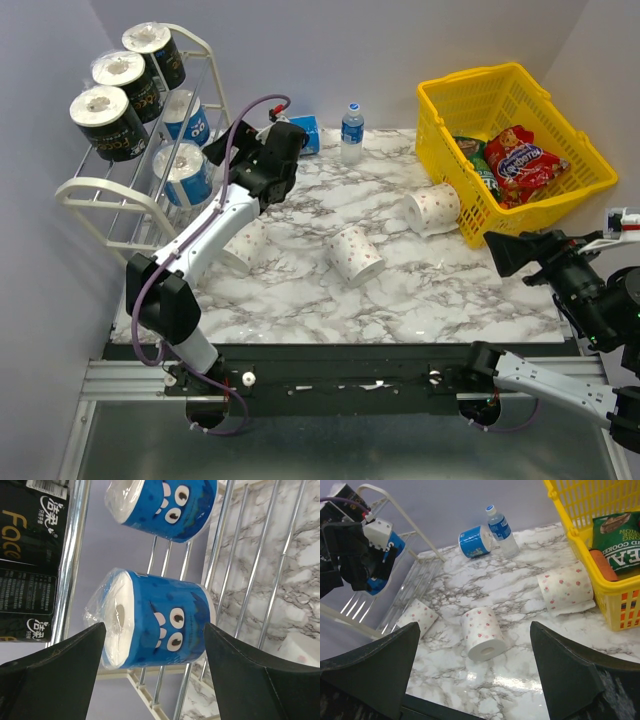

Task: Place and organize the paper towels onto the shelf
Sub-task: Place the paper towel on the shelf.

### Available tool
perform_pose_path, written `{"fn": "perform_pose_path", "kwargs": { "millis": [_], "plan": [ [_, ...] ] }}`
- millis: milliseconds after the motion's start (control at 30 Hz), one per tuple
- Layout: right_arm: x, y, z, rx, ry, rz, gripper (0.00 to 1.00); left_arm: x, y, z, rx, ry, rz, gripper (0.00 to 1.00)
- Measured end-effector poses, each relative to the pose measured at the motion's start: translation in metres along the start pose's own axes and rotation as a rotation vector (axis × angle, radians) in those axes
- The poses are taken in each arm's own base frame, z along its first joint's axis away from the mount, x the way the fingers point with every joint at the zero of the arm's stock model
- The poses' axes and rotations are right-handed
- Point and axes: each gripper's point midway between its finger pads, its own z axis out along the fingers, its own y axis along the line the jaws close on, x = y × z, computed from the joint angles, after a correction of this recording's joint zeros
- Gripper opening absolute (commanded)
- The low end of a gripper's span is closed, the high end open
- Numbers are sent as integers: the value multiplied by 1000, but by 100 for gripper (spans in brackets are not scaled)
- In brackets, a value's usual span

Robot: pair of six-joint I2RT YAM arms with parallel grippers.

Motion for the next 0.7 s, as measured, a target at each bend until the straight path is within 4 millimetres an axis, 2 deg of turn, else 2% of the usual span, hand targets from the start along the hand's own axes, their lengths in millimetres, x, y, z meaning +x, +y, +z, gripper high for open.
{"fn": "perform_pose_path", "kwargs": {
  "millis": [67,167,200,300,367,433,533,633,700],
  "plan": [
    [0,-1,-1,-1,-2,0,100,-7,-2,-6,8,-26,-3,86],
    [1,-4,-3,-6,-11,3,100,-13,-8,-15,22,-56,7,75],
    [1,-4,-3,-7,-15,5,100,-15,-13,-19,31,-67,14,61],
    [3,-6,-3,-12,-25,2,100,-14,-29,-31,61,-92,50,36],
    [6,-6,-1,-15,-32,-2,100,-9,-40,-37,79,-100,95,28],
    [12,-7,2,-14,-32,-14,100,4,-54,-42,100,-98,153,27],
    [19,-7,6,-19,-41,-23,100,31,-65,-38,109,-60,236,25],
    [21,-8,7,-27,-57,-27,100,59,-62,-29,106,-8,276,25],
    [21,-8,7,-33,-69,-26,100,75,-53,-24,96,22,277,25]
  ]
}}
